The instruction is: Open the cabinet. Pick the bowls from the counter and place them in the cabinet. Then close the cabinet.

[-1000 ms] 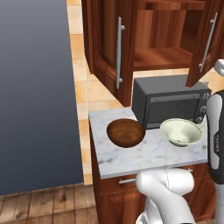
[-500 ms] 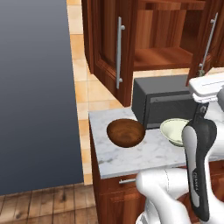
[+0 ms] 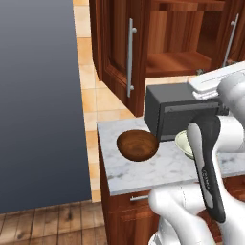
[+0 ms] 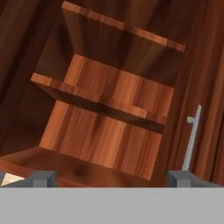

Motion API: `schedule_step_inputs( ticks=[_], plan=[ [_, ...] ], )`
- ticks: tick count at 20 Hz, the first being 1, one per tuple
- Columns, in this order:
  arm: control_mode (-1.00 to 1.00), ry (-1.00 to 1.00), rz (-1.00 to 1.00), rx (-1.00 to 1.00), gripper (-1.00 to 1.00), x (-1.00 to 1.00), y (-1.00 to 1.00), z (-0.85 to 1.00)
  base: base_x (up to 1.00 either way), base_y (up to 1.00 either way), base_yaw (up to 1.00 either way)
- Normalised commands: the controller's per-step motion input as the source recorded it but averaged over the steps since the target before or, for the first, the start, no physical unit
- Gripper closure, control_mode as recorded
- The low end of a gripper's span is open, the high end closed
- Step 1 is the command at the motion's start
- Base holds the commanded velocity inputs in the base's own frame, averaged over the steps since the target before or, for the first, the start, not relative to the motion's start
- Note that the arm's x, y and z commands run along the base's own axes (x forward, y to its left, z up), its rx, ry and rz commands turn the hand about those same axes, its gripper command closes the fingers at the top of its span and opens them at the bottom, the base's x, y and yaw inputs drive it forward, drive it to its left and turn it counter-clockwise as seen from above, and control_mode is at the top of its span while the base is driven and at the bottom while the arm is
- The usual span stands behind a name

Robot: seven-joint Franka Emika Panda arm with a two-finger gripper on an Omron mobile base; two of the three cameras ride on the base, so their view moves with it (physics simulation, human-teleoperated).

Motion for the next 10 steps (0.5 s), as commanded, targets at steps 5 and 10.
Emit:
schedule_step_inputs(
  ticks=[5,10],
  plan=[
    [-1.0,0.28,0.0,0.02,-1.0,1.0,0.0,0.0,0.0,0.0,0.0],
    [-1.0,0.33,-0.02,0.0,-1.0,0.99,-0.04,0.0,0.0,0.0,0.0]
  ],
)
